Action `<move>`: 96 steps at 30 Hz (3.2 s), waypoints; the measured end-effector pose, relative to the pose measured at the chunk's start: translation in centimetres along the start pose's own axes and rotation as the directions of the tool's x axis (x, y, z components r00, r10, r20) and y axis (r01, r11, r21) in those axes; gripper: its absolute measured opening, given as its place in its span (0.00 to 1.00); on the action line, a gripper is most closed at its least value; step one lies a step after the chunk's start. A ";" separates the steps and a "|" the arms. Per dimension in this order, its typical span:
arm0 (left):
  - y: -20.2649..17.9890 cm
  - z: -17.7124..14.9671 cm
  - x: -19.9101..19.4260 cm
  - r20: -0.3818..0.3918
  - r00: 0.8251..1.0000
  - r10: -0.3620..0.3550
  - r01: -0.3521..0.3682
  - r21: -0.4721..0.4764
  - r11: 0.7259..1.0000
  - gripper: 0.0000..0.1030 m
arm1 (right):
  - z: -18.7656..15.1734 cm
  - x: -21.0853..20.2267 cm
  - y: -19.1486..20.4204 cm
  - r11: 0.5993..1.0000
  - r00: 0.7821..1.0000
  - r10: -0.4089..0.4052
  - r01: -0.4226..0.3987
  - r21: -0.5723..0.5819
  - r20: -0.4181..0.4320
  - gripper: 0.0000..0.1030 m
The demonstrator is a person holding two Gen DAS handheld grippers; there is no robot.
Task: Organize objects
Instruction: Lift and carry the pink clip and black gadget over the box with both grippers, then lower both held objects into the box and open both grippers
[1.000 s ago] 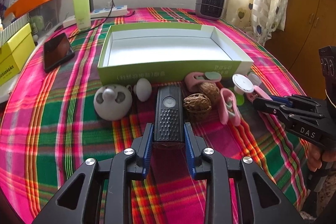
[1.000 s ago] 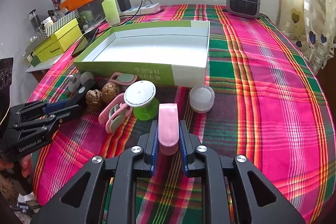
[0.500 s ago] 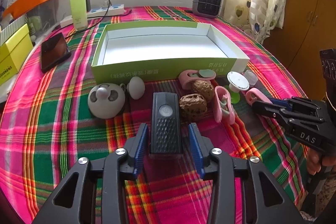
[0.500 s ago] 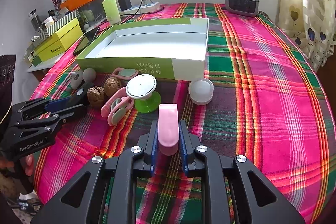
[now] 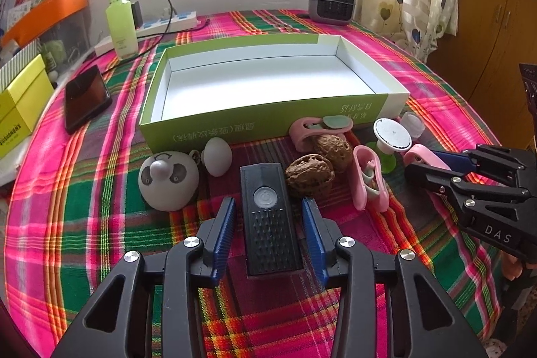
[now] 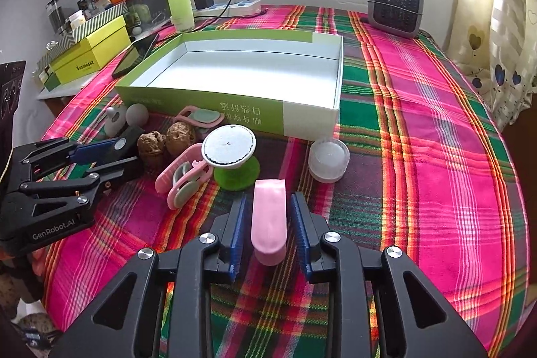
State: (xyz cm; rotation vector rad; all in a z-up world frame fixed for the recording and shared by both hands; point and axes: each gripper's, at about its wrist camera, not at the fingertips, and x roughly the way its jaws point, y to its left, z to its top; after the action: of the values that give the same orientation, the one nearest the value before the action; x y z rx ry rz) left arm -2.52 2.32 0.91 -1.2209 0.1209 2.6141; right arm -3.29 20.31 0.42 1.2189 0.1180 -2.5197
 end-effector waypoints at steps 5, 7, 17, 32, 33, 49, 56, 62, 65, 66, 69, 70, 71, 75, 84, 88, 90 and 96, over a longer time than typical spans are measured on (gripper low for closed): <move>0.3 0.0 0.0 0.002 1.000 0.015 -0.015 -0.014 1.000 0.27 | 0.0 0.0 0.0 1.000 1.000 0.001 -0.001 0.005 0.001 0.27; 0.4 0.0 0.0 0.003 1.000 0.016 -0.016 -0.020 1.000 0.24 | 0.0 0.0 0.0 1.000 1.000 0.000 0.000 0.003 0.001 0.27; 0.4 0.0 -0.1 0.004 1.000 0.015 -0.015 -0.020 1.000 0.24 | 0.0 0.0 -0.2 1.000 1.000 -0.008 0.008 0.015 0.002 0.18; 0.4 0.3 -1.7 0.026 1.000 -0.009 0.010 -0.034 0.999 0.24 | 0.4 -1.3 0.3 1.000 0.999 0.015 -0.016 0.021 0.029 0.18; 0.4 0.4 -1.8 0.028 1.000 -0.013 0.014 -0.037 0.999 0.24 | 0.5 -1.5 0.3 1.000 0.999 0.017 -0.017 0.020 0.033 0.18; 1.7 3.2 -2.4 0.066 0.998 -0.022 0.026 -0.054 0.998 0.24 | 3.8 -2.5 0.4 1.000 0.997 0.023 -0.024 0.015 0.079 0.18; 2.7 5.3 -1.2 0.070 0.997 -0.015 0.020 -0.066 0.998 0.24 | 6.4 -1.8 0.3 1.000 0.995 0.022 -0.024 0.013 0.095 0.18; 3.8 7.2 0.2 0.061 0.998 -0.020 0.026 -0.091 0.995 0.24 | 8.3 -0.3 -0.1 1.000 0.996 0.016 -0.018 0.016 0.087 0.18; 4.1 7.8 0.9 0.061 0.998 -0.017 0.023 -0.092 0.996 0.24 | 9.0 0.4 -0.2 1.000 0.997 0.010 -0.011 0.015 0.081 0.18; 4.2 8.0 1.1 0.060 0.998 -0.016 0.021 -0.091 0.996 0.24 | 9.3 0.7 -0.3 1.000 0.997 0.011 -0.012 0.015 0.076 0.18; 4.6 8.7 1.8 0.055 0.998 -0.018 0.023 -0.094 0.995 0.24 | 9.9 1.5 -0.6 1.000 0.998 0.008 -0.009 0.020 0.066 0.18; 4.7 8.9 2.1 0.054 0.998 -0.017 0.023 -0.096 0.995 0.24 | 10.2 1.8 -0.6 1.000 0.998 0.007 -0.009 0.022 0.063 0.18; 4.8 9.1 2.3 0.052 0.999 -0.017 0.022 -0.099 0.995 0.24 | 10.4 2.1 -0.7 1.000 0.998 0.006 -0.007 0.024 0.060 0.18; 5.1 10.1 3.3 0.046 0.999 -0.024 0.029 -0.105 0.994 0.24 | 11.5 3.4 -1.1 1.000 0.999 -0.005 0.003 0.029 0.048 0.18; 6.3 11.9 6.4 0.004 1.000 -0.025 0.025 -0.133 0.991 0.24 | 13.4 6.6 -2.5 0.998 1.000 -0.025 0.025 0.055 0.000 0.18; 6.6 12.1 7.5 -0.016 1.000 -0.016 0.013 -0.139 0.990 0.24 | 13.9 7.6 -3.0 0.998 0.999 -0.034 0.035 0.059 -0.016 0.18; 6.8 12.2 7.8 -0.020 1.000 -0.018 0.015 -0.144 0.989 0.24 | 14.0 8.0 -3.2 0.997 0.999 -0.036 0.037 0.063 -0.021 0.18; 6.9 12.6 8.7 -0.036 0.999 -0.011 0.006 -0.148 0.989 0.24 | 14.4 8.7 -3.5 0.997 0.999 -0.043 0.044 0.063 -0.029 0.18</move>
State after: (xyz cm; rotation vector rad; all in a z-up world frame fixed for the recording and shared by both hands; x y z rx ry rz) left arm -19.05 -0.39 2.11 -1.3143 -0.0724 2.6338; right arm -20.25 18.14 2.48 1.2894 0.0717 -2.5630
